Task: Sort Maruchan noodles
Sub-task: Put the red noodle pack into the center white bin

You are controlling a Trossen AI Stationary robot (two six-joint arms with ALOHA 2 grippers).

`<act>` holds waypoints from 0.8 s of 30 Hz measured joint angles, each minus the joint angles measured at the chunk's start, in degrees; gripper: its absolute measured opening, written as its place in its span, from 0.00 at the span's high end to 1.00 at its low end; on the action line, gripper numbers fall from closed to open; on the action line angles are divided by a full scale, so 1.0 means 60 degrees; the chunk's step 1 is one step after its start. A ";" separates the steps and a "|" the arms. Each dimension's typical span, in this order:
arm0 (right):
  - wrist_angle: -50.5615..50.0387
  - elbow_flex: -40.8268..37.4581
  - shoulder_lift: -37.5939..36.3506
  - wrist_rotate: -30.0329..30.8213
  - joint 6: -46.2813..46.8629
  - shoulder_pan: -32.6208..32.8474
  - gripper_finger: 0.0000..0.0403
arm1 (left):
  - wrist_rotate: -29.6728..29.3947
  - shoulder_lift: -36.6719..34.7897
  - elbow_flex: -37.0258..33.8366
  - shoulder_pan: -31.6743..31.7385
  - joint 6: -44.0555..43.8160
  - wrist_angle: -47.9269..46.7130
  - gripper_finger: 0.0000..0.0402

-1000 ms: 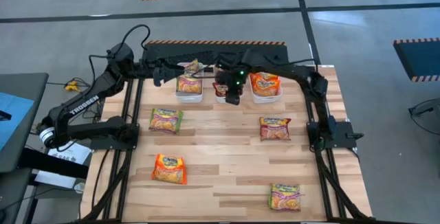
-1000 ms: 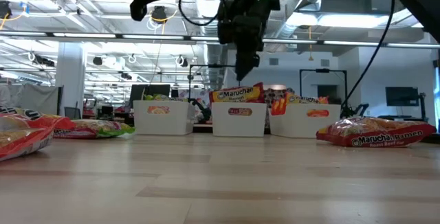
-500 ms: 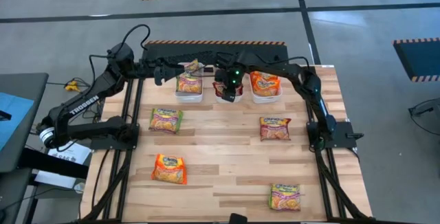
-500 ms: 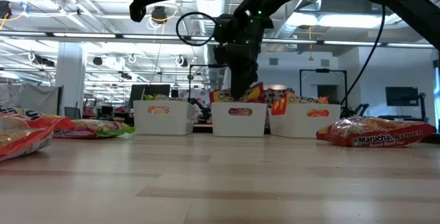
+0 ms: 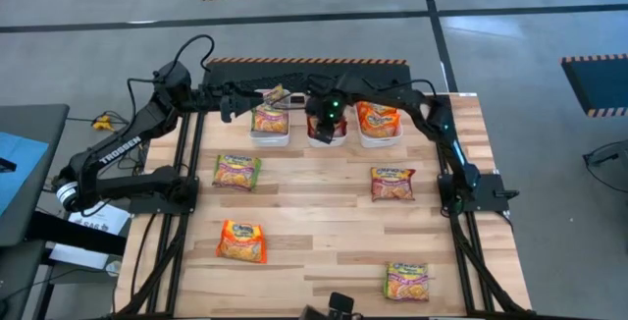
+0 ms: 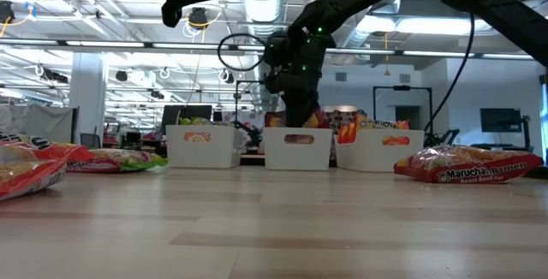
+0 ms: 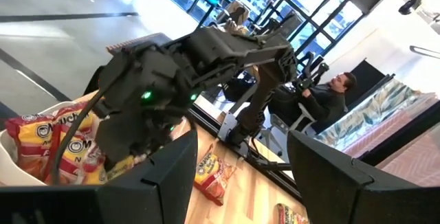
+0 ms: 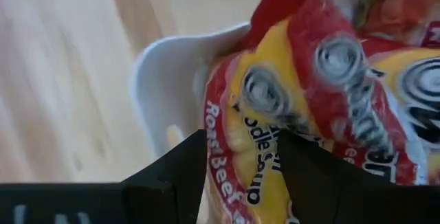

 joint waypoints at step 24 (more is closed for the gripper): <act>0.0348 0.0113 0.0033 0.2678 -0.0446 0.0044 0.57 | 0.0003 0.0000 0.0000 0.0000 0.0041 0.0000 0.48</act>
